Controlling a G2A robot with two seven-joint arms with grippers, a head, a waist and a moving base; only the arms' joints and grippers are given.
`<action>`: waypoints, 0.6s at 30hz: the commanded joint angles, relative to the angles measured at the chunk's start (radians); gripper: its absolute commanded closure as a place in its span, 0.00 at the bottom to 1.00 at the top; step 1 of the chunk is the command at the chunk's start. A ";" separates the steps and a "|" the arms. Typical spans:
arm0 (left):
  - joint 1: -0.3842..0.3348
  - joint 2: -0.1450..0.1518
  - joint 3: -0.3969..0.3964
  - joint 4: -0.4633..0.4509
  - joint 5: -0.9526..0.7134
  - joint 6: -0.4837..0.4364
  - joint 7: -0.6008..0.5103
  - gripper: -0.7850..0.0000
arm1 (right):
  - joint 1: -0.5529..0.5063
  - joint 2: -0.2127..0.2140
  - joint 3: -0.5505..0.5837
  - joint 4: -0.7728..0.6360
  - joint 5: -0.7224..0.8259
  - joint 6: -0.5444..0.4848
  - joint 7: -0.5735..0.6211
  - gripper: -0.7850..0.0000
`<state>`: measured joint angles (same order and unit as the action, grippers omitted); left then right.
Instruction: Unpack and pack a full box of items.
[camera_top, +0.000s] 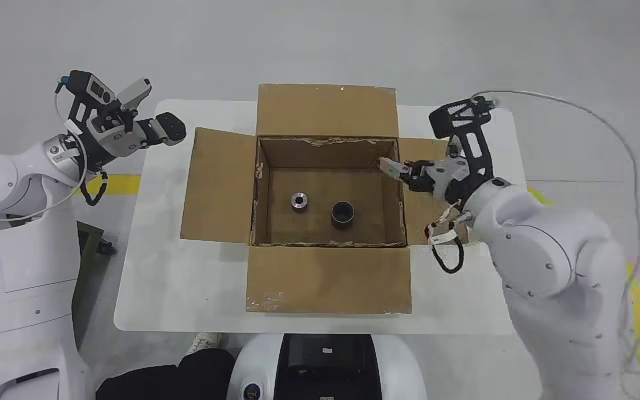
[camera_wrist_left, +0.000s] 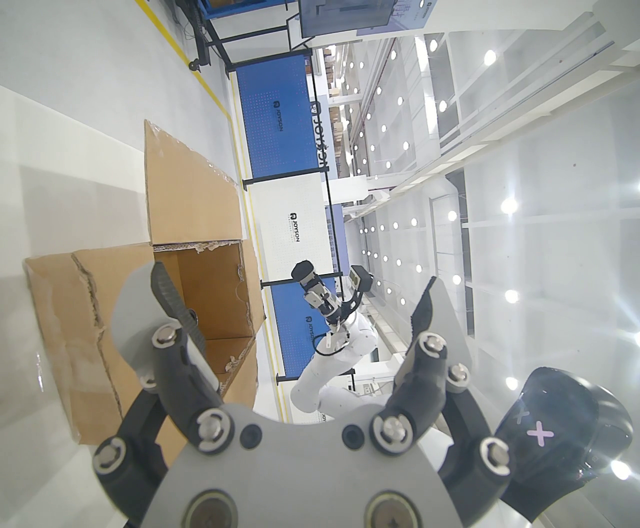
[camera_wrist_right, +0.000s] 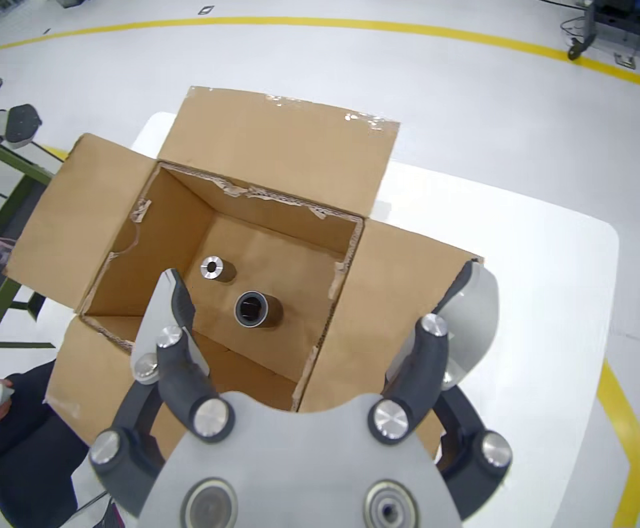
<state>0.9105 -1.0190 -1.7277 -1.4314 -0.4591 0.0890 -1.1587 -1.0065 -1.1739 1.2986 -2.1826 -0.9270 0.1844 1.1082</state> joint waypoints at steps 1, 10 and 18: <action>0.000 0.000 0.000 0.000 0.000 0.000 0.000 0.00 | 0.025 -0.004 -0.038 0.010 0.018 -0.002 0.000 0.00; 0.000 0.000 0.000 0.000 0.000 0.000 0.000 0.00 | 0.129 -0.023 -0.160 0.080 0.144 -0.070 0.002 0.00; 0.000 0.000 0.000 0.000 0.000 0.000 0.000 0.00 | 0.218 -0.041 -0.257 0.210 0.230 -0.144 0.000 0.00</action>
<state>0.9105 -1.0190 -1.7277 -1.4314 -0.4591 0.0890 -1.1587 -0.7961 -1.2137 1.0511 -1.9948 -0.7039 0.0490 1.1064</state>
